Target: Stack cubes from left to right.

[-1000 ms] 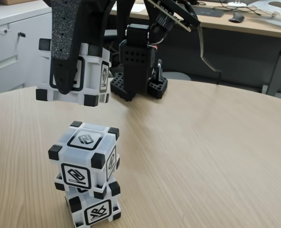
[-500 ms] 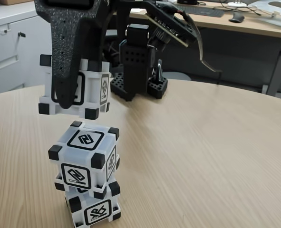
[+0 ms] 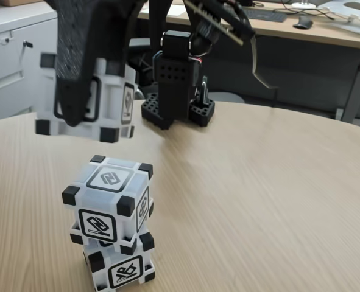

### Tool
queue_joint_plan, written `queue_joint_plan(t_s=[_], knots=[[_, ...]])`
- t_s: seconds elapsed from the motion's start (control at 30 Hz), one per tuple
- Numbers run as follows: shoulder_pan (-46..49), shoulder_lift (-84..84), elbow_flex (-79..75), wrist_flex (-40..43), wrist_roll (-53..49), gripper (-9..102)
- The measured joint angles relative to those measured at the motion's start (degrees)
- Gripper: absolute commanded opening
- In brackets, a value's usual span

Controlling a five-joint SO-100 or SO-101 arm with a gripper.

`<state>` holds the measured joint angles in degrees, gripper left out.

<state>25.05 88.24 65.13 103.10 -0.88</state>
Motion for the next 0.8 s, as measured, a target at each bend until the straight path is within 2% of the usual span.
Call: queue_joint_plan(t_s=[0.8], knots=[[-0.62, -2.02, -1.14, 0.00, 5.01, 3]])
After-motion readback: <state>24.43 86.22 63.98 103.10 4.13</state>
